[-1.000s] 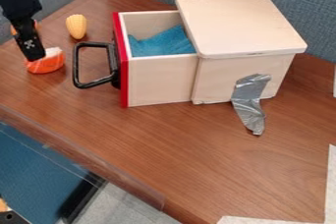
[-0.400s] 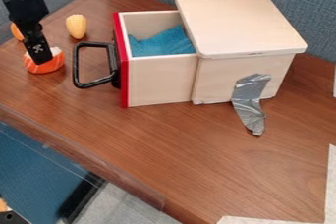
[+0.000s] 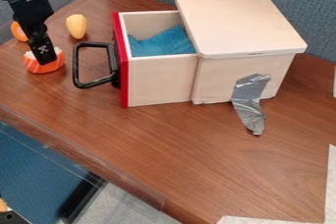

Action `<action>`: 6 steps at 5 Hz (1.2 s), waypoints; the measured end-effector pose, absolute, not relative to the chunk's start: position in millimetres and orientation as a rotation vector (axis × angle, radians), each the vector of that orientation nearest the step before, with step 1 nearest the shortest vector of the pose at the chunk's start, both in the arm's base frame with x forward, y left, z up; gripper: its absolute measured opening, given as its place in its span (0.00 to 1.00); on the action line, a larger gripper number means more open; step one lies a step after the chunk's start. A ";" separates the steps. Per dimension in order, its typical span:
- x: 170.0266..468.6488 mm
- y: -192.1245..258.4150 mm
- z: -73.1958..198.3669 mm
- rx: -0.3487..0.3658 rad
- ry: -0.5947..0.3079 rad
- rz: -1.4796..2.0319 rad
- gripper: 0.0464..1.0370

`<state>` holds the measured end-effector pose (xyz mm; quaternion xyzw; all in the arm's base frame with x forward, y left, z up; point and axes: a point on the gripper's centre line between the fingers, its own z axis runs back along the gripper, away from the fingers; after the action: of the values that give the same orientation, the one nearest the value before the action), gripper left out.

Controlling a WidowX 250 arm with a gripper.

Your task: Pick up the object and place it in the drawer

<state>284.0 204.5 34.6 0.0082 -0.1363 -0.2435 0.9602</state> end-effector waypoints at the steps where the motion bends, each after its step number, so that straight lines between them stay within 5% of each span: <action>1: 281.7 203.8 25.2 -0.002 -0.253 -0.477 0.96; 2: 281.9 207.2 17.7 0.012 -0.236 -0.470 0.91; 3: 283.1 208.7 17.5 0.020 -0.243 -0.465 0.62; 4: 284.0 205.3 29.3 -0.041 -0.275 -0.446 0.57; 6: 296.1 218.7 118.7 -0.069 -0.439 -0.382 0.57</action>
<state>296.1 218.7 118.7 -0.0341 -0.2164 -0.1882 0.9574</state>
